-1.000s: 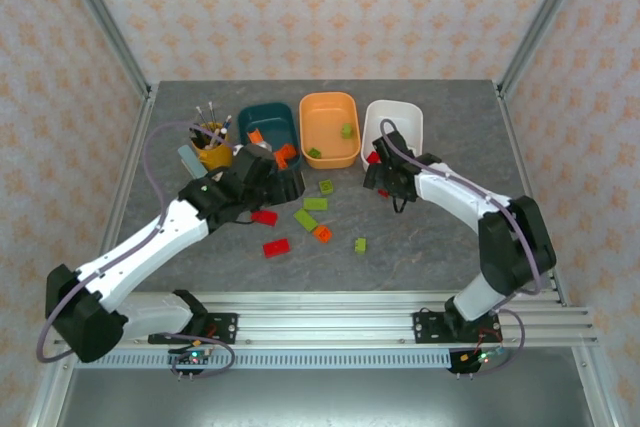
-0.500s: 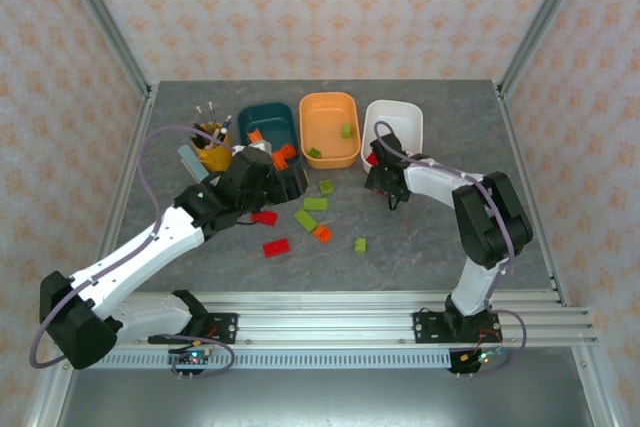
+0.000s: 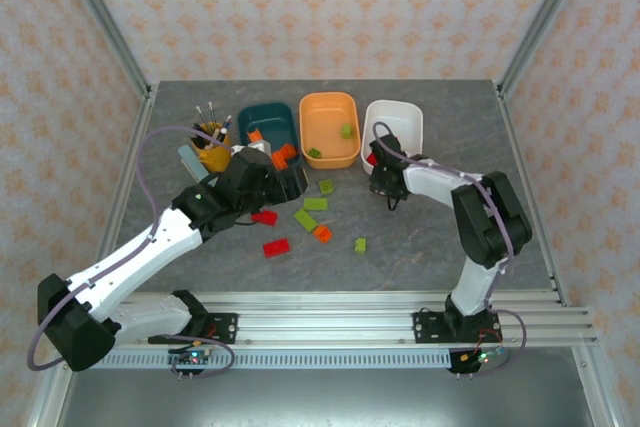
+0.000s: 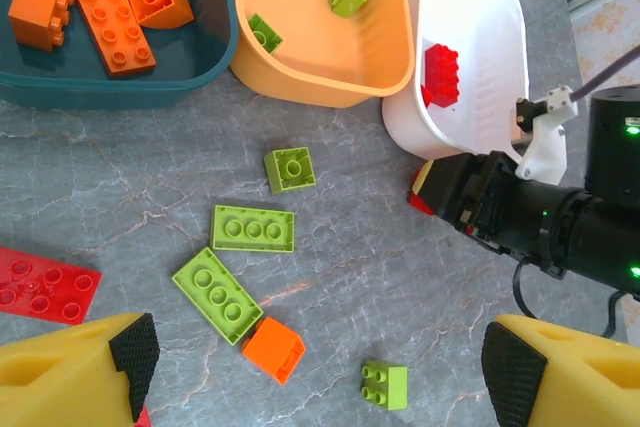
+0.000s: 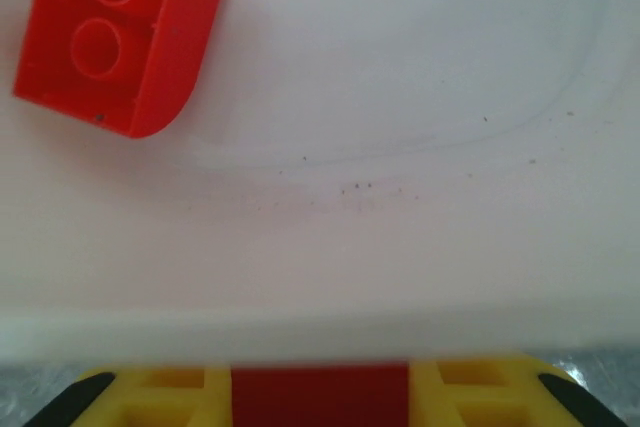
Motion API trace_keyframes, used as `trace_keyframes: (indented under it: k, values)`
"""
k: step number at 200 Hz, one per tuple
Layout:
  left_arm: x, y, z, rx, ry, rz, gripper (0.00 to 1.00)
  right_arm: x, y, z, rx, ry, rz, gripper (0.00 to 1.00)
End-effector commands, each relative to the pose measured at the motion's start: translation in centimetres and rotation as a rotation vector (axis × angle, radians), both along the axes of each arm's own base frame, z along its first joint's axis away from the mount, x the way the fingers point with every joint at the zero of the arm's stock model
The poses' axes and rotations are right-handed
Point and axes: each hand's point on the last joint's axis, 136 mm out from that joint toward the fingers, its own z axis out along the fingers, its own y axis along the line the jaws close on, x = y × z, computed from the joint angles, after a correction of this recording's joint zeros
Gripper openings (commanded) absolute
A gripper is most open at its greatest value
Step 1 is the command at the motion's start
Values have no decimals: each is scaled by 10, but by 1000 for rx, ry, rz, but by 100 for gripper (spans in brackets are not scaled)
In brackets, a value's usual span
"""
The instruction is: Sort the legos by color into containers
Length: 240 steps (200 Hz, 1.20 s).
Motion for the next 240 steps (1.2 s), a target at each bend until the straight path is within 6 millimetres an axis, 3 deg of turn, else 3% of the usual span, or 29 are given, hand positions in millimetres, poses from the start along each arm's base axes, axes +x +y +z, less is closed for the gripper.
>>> trace_keyframes:
  k: [1, 29, 54, 68, 88, 124, 171, 205, 240]
  values:
    - [2, -5, 15, -14, -40, -7, 87, -20, 6, 28, 35, -15, 11, 25]
    - [10, -20, 31, -30, -59, -41, 87, -34, 9, 75, 67, -72, 21, 23]
    - [25, -38, 49, -62, -80, -62, 87, -22, -4, 130, -9, -166, 41, 24]
    - [35, -47, 58, -77, -89, -66, 87, -8, -13, 146, -75, -171, 61, 24]
    - [54, -63, 67, -121, -97, -77, 87, 15, -25, 150, -129, -168, 70, 24]
    - [85, -92, 71, -163, -85, -114, 87, 50, -42, 123, -169, -70, 35, 24]
    - [110, -119, 63, -173, -66, -149, 87, 73, -49, 63, -157, 81, 9, 26]
    - [113, -122, 50, -160, -36, -147, 87, 76, -47, 33, -145, 170, 19, 29]
    - [108, -114, 42, -123, -13, -127, 87, 75, -44, 32, -128, 170, 5, 47]
